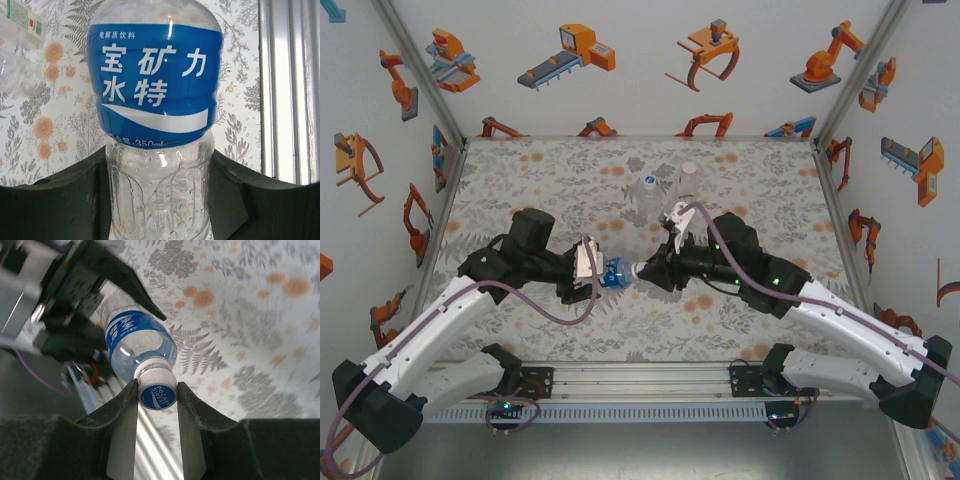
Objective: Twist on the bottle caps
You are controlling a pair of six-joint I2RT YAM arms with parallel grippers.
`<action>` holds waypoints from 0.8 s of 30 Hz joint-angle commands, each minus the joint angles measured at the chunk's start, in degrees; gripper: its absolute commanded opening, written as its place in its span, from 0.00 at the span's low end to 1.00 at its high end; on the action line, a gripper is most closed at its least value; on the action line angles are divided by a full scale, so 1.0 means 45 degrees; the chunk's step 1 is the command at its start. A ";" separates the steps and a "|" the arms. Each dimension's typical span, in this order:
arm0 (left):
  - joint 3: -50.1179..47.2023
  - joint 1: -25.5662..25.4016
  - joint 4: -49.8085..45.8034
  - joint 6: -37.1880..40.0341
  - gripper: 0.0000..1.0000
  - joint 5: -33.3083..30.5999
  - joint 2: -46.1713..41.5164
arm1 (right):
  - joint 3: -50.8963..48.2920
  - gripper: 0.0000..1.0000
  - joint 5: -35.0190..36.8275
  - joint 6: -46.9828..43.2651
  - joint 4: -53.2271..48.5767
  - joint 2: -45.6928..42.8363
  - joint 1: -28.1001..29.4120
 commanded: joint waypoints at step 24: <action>0.0321 -0.0223 0.1129 -0.0379 0.00 0.1298 -0.0194 | 0.0672 0.21 0.0644 0.9360 -0.0378 0.0935 0.0002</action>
